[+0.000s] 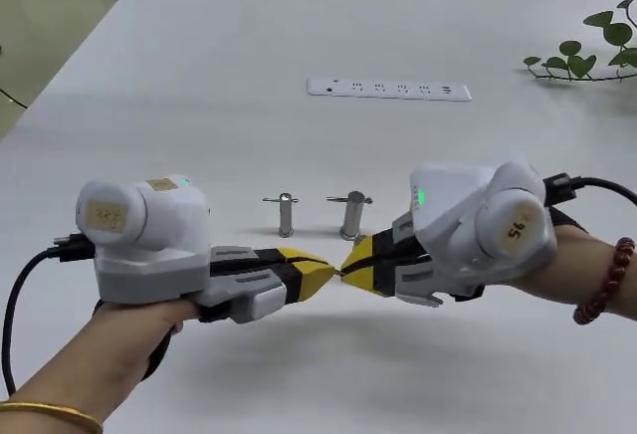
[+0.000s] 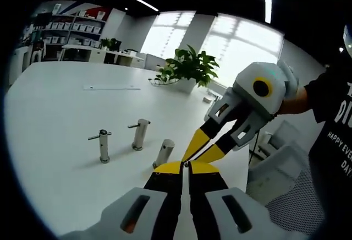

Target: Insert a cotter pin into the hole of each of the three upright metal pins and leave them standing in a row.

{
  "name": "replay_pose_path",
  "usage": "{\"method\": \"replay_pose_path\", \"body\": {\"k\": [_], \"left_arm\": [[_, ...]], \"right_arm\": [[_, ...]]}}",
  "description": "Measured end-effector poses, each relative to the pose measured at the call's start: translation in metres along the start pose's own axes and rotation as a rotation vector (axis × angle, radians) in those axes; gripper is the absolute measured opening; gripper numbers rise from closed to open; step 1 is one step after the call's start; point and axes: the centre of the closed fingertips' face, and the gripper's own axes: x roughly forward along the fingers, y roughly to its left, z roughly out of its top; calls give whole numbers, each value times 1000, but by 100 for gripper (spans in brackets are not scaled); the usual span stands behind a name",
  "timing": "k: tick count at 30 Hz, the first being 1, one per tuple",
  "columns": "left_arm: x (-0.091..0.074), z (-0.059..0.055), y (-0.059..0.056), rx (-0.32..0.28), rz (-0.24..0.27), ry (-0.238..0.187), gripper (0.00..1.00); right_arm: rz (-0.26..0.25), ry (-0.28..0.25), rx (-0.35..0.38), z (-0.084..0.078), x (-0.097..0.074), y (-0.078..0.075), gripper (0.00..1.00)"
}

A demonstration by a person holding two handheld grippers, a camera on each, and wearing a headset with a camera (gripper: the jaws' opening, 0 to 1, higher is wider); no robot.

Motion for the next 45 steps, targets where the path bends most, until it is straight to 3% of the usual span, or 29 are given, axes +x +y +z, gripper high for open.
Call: {"method": "replay_pose_path", "body": {"k": [13,24,29,38,45], "left_arm": [[-1,3,-1,25,-3,-11,0],[-6,9,2,44,-4,-25,0],[-5,13,-5,58,-41,-37,0],[-2,14,-7,87,-71,-20,0],[-4,21,-10,72,-101,-46,0]], "right_arm": [[-7,-59,159,-1,-2,-2,0],[38,-186,454,-1,-11,-4,6],[90,-248,572,1,-15,3,7],[126,-289,612,0,-16,9,9],[164,-339,642,8,-17,12,8]]}}
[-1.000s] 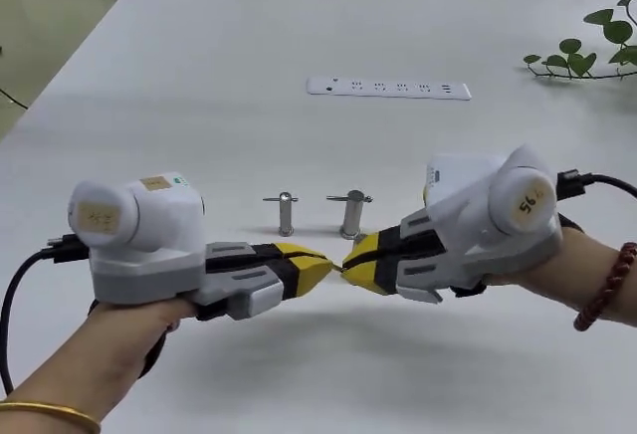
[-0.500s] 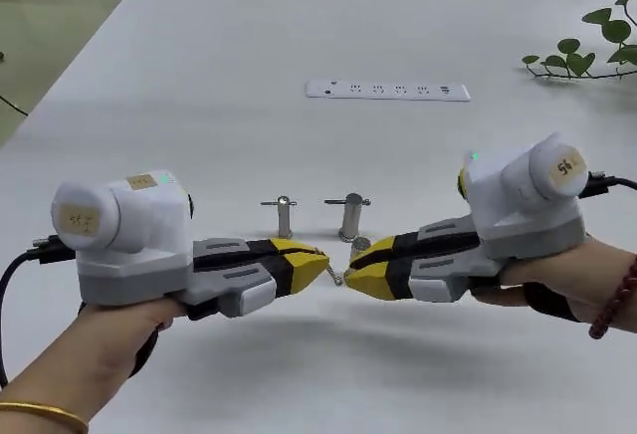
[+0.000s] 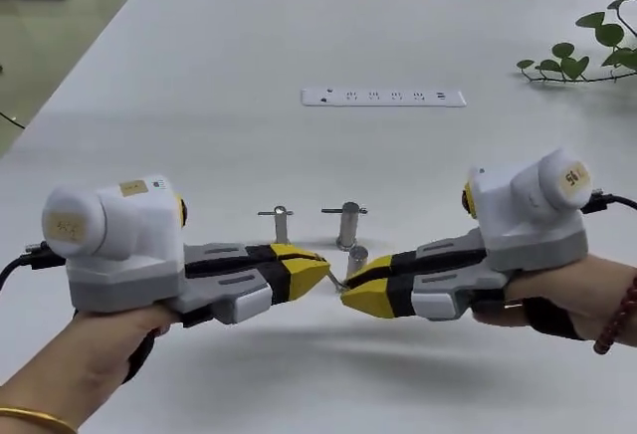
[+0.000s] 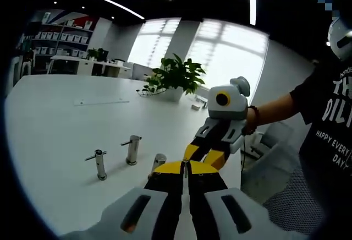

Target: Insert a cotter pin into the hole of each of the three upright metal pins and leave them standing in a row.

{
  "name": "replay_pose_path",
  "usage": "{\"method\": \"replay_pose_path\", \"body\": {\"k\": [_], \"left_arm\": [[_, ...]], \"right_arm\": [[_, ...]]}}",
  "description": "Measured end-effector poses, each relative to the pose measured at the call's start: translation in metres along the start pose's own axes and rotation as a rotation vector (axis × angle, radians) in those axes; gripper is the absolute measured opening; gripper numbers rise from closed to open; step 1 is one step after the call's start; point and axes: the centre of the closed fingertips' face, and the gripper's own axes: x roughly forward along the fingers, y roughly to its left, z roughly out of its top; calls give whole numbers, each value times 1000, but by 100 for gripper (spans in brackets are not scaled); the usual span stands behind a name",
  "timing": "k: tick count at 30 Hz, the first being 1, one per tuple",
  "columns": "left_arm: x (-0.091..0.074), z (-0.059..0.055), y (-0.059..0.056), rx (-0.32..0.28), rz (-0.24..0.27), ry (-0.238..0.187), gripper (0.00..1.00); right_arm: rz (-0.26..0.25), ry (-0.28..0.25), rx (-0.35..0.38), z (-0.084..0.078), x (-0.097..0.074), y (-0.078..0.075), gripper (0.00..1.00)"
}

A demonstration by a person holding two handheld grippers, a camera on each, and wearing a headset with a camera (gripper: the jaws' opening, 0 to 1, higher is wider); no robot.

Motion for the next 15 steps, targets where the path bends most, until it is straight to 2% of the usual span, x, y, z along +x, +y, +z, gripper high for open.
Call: {"method": "replay_pose_path", "body": {"k": [6,15], "left_arm": [[-1,1,-5,-1,-16,-9,0],[-3,9,-11,-31,-38,-57,0]], "right_arm": [[21,-22,18,3,1,4,8],[36,-45,40,4,3,8,3]]}}
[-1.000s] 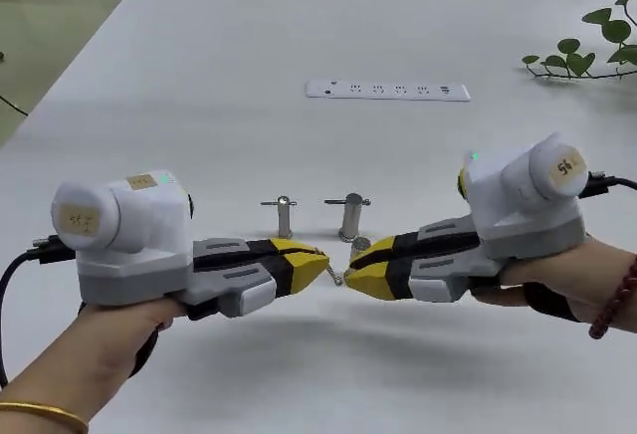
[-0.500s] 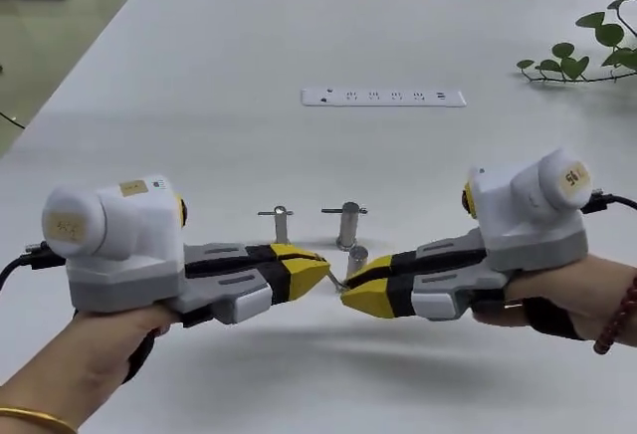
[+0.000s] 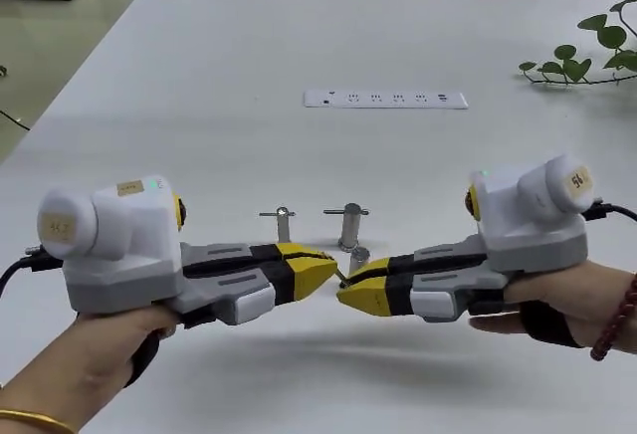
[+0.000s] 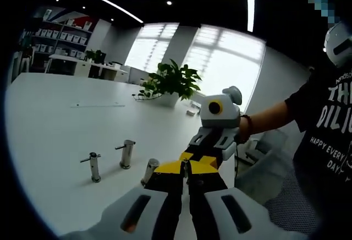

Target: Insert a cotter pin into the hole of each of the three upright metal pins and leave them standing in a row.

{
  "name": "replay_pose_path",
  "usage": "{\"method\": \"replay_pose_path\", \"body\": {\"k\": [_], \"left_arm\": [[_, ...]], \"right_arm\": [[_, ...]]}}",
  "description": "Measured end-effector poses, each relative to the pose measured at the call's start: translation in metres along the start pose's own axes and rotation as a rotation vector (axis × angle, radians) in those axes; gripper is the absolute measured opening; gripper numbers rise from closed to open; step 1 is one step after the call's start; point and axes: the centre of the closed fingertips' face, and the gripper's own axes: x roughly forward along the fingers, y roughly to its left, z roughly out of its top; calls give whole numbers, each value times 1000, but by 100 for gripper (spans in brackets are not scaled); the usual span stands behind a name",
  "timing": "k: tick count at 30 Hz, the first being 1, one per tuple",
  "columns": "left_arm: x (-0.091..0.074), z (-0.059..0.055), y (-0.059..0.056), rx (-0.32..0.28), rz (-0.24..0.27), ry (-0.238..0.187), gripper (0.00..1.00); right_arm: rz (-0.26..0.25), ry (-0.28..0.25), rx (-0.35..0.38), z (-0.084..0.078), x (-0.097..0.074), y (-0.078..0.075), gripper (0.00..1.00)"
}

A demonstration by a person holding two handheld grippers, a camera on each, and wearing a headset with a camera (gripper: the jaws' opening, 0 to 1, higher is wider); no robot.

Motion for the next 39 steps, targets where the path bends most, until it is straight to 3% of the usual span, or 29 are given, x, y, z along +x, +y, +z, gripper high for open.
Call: {"method": "replay_pose_path", "body": {"k": [7,15,18,23,27,32,39], "left_arm": [[-1,1,-1,-27,-8,-15,0],[-1,0,3,-62,4,-39,0],[0,-1,4,-51,5,-37,0],[3,-3,5,-26,8,-25,1],[4,-6,5,17,19,-17,2],[1,-16,18,67,78,32,7],[-2,-15,27,115,129,22,19]], "right_arm": [[6,-13,-4,6,-1,1,1],[6,18,-40,7,-3,0,0],[-2,87,-152,4,-5,0,0],[2,139,-219,1,-6,1,0],[-14,163,-261,0,-9,-4,0],[-41,188,-294,-1,-11,-10,0],[-82,256,-347,-6,-20,-22,0]]}}
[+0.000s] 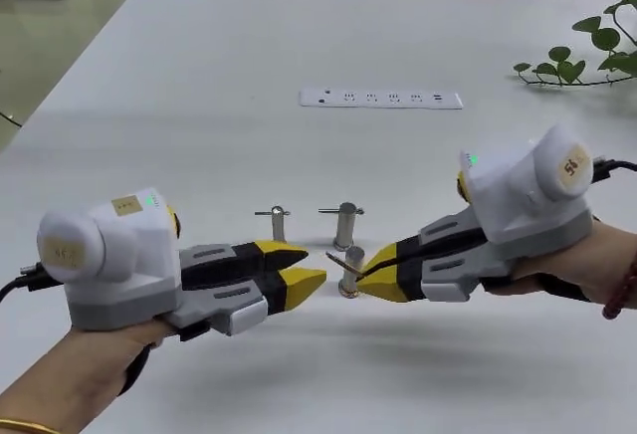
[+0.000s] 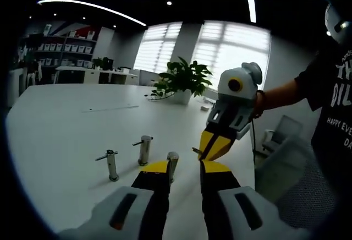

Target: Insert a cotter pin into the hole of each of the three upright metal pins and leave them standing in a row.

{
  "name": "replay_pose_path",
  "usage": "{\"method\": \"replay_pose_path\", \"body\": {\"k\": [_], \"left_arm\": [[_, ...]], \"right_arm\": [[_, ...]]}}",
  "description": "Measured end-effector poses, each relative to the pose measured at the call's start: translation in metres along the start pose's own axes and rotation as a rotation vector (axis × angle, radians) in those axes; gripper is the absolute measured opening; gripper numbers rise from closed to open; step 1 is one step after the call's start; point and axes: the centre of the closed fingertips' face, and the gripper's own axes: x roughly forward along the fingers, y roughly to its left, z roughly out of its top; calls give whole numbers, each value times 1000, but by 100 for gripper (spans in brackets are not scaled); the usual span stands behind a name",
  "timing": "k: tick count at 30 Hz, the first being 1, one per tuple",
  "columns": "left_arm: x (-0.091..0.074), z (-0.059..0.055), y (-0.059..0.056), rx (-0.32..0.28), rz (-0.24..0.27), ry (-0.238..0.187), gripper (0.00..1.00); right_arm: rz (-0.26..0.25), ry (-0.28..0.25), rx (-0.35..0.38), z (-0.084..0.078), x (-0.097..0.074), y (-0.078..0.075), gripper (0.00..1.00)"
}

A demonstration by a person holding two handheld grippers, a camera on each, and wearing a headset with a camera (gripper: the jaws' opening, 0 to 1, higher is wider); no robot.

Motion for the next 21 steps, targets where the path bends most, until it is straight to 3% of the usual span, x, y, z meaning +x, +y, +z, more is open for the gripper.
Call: {"method": "replay_pose_path", "body": {"k": [6,14,17,21], "left_arm": [[2,-4,6,56,43,21,22],[8,-6,11,106,100,36,24],[10,-6,13,144,126,59,23],[14,-11,12,162,123,84,24]], "right_arm": [[-47,118,-93,-18,-6,-14,0],[-59,208,-153,-33,-12,-24,0],[-58,242,-163,-41,-14,-30,0],[-62,277,-175,-48,-16,-37,0]]}}
